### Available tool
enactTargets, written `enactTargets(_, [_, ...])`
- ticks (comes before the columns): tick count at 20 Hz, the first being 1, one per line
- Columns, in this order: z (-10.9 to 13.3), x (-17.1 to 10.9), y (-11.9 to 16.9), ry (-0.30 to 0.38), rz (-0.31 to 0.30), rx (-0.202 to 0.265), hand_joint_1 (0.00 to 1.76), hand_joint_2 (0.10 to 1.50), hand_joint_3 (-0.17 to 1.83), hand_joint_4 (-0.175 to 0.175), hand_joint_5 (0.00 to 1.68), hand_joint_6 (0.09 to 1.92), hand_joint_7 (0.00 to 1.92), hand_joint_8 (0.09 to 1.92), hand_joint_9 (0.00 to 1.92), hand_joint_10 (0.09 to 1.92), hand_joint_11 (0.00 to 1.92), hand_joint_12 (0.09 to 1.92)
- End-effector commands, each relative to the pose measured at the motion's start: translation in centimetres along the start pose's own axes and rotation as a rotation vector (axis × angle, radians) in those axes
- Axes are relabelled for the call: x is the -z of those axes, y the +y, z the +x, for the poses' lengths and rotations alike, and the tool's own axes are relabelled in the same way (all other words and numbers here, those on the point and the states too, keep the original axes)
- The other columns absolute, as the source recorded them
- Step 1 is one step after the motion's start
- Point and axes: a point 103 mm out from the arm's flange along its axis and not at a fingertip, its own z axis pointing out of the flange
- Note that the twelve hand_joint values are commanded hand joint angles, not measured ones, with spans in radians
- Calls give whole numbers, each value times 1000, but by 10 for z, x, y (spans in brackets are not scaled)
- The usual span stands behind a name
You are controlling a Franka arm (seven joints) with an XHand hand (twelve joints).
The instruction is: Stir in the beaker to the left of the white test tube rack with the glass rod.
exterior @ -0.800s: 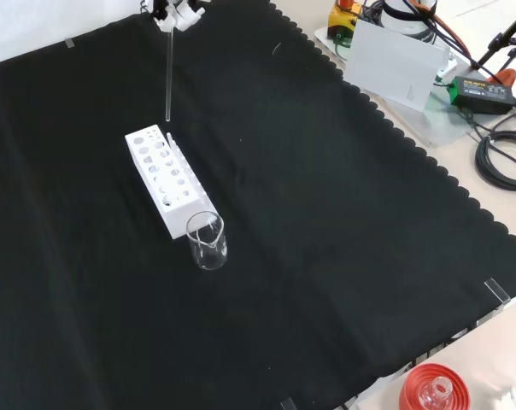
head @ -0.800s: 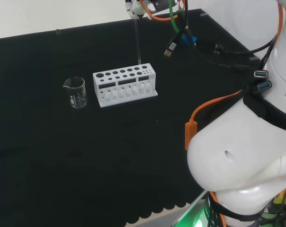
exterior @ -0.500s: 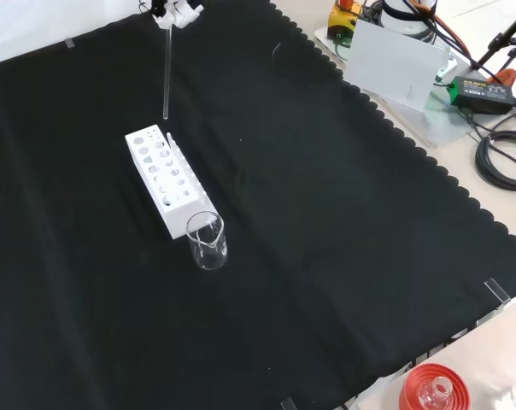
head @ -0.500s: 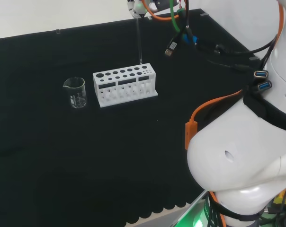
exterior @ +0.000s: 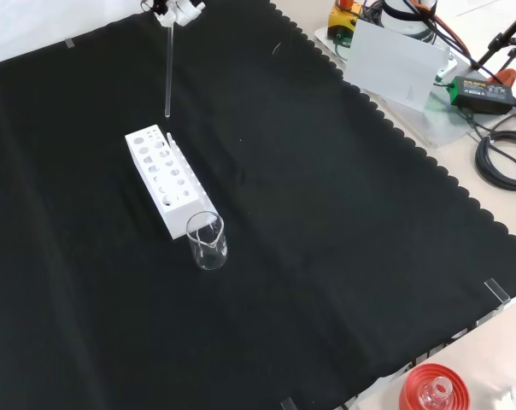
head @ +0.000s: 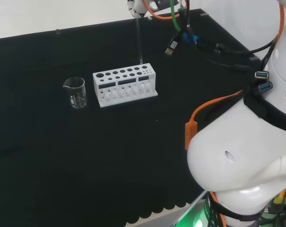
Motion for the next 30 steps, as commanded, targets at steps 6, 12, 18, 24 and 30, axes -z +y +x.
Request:
enactTargets(6, [23, 5, 12, -3, 4, 53, 1331, 661, 639, -175, 1200, 561, 1400, 657, 1748, 335, 1568, 613])
enactTargets(12, [46, 9, 12, 10, 4, 91, 1331, 663, 635, -175, 1201, 558, 1401, 655, 1750, 333, 1568, 614])
enactTargets(18, [72, 27, 8, 27, -32, 102, 1331, 665, 630, -175, 1202, 554, 1401, 653, 1751, 329, 1567, 614])
enactTargets(24, [106, 32, 12, 17, -26, 130, 1331, 667, 627, -175, 1203, 551, 1402, 651, 1752, 327, 1567, 615])
enactTargets(30, [133, 34, 21, 4, -18, 178, 1331, 669, 623, -175, 1203, 548, 1402, 650, 1753, 324, 1567, 616])
